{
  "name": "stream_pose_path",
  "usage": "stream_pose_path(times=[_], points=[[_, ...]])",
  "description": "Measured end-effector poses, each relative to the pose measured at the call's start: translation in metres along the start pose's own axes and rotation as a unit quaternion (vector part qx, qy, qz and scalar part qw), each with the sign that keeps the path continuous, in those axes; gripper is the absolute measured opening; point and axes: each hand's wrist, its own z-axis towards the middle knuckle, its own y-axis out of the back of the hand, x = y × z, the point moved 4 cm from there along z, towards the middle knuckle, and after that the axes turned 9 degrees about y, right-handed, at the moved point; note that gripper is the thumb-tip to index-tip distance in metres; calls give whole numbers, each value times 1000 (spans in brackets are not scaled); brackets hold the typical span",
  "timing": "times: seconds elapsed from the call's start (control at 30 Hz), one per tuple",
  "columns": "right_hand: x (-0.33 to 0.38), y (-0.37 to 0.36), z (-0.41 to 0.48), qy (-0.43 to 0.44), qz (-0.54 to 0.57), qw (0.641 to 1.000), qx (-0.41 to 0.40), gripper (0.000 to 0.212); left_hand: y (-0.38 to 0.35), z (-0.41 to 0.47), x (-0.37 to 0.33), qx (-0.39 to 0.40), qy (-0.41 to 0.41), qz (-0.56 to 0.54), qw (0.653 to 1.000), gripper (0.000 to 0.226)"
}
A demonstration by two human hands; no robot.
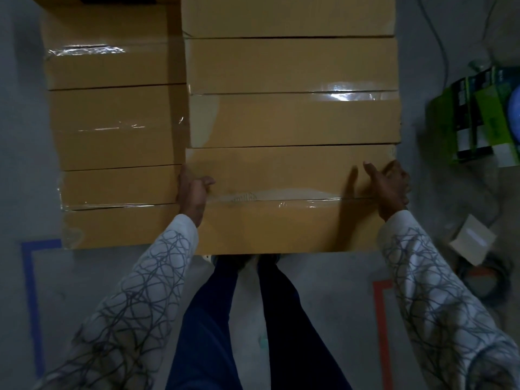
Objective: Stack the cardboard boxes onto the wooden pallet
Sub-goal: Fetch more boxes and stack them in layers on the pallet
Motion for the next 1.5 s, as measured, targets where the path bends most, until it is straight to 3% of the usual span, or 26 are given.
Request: stream_pose_path(times=[0.4,0.63,0.73,0.83,1.0,1.13,1.3,1.5], points=[[-22,-3,23,-9,27,1000,11,113,-6,0,6,-10,-3,-27,1000,86],[-9,11,39,8,112,993,-26,116,6,37,-5,5,-20,-38,999,58],[1,18,53,7,185,983,-14,100,2,47,-16,1,-8,-47,999,66],[3,18,65,-7,224,974,23,102,-4,48,-21,-35,-7,-49,998,78],[3,16,71,-28,225,974,7,100,-8,49,-20,-56,1,-40,998,79],[0,9,74,-31,227,973,-22,100,-12,46,-19,-61,9,-45,997,66],[-5,12,80,-35,242,969,-36,98,-14,43,-18,-57,15,-46,997,74],[-2,7,81,-1,200,980,-22,76,-21,39,-23,-48,5,-40,998,73]])
